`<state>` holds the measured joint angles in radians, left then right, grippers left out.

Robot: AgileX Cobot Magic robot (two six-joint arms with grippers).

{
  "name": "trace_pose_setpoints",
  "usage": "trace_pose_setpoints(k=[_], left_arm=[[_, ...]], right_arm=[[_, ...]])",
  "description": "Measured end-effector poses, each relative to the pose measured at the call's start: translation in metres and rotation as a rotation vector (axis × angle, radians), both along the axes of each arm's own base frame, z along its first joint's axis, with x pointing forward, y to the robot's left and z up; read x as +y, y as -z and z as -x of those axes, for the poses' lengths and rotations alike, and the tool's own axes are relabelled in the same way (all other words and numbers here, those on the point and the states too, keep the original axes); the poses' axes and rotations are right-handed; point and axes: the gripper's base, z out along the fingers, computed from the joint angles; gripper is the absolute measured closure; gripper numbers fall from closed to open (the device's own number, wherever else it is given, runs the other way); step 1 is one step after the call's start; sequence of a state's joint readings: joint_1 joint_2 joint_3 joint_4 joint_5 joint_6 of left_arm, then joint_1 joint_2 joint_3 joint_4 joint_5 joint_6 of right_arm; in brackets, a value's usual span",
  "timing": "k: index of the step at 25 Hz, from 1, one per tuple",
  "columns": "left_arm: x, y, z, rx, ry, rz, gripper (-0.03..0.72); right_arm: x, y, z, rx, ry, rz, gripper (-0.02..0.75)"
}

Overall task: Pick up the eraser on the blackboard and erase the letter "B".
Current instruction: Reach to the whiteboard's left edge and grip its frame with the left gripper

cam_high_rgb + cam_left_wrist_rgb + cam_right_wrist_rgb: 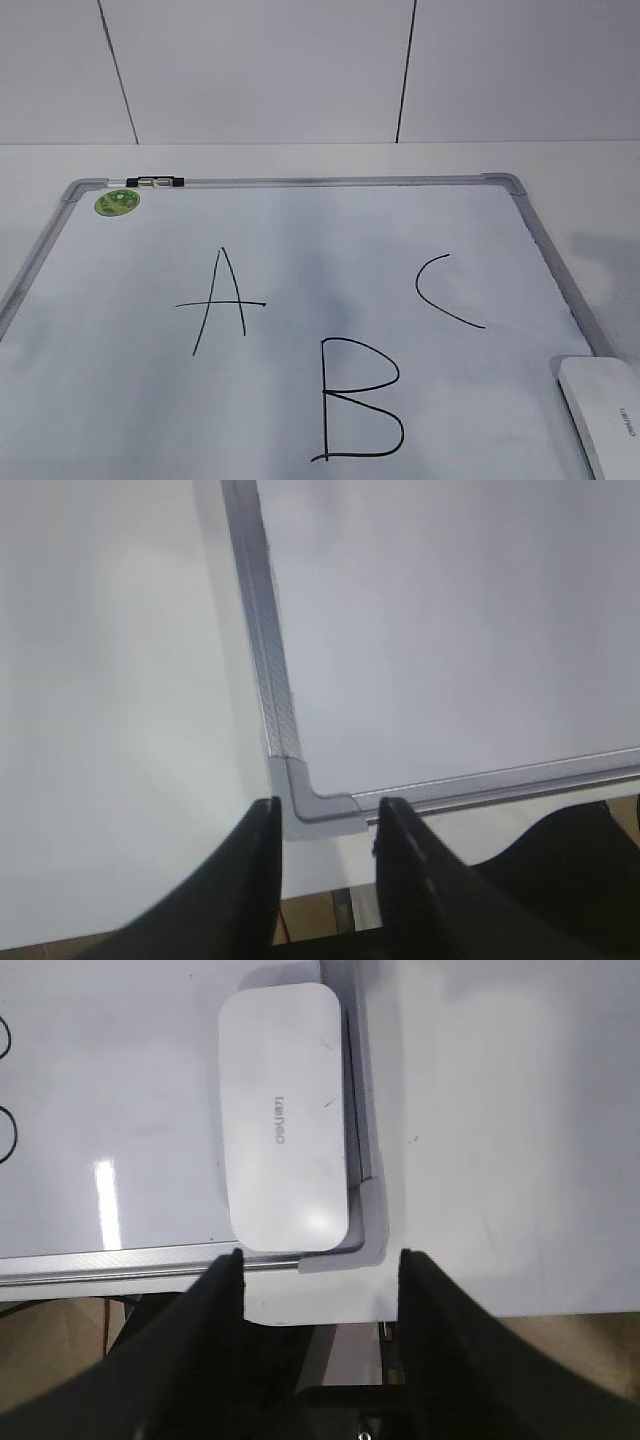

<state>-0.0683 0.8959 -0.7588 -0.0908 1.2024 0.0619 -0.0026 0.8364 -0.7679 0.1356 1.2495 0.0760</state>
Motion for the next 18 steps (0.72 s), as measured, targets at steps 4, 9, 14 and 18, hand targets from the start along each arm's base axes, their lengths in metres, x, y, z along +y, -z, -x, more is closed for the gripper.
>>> trace_pose_setpoints(k=[4,9,14,18], left_arm=[[-0.001,-0.005,-0.023,0.022,-0.002,-0.003,0.416],[-0.002,-0.012,-0.053,0.029,-0.002,-0.017,0.34],[-0.005,-0.008,-0.094,0.077,-0.003,-0.022,0.334],[-0.005,0.002,-0.123,0.115,-0.01,-0.026,0.334]], right_arm=[[-0.002,0.0,0.0,0.001,0.006,0.018,0.326],[-0.002,0.0,0.0,0.0,0.016,0.014,0.243],[0.0,0.001,-0.003,0.018,0.029,-0.015,0.183],[0.003,0.004,-0.007,0.041,0.03,-0.046,0.178]])
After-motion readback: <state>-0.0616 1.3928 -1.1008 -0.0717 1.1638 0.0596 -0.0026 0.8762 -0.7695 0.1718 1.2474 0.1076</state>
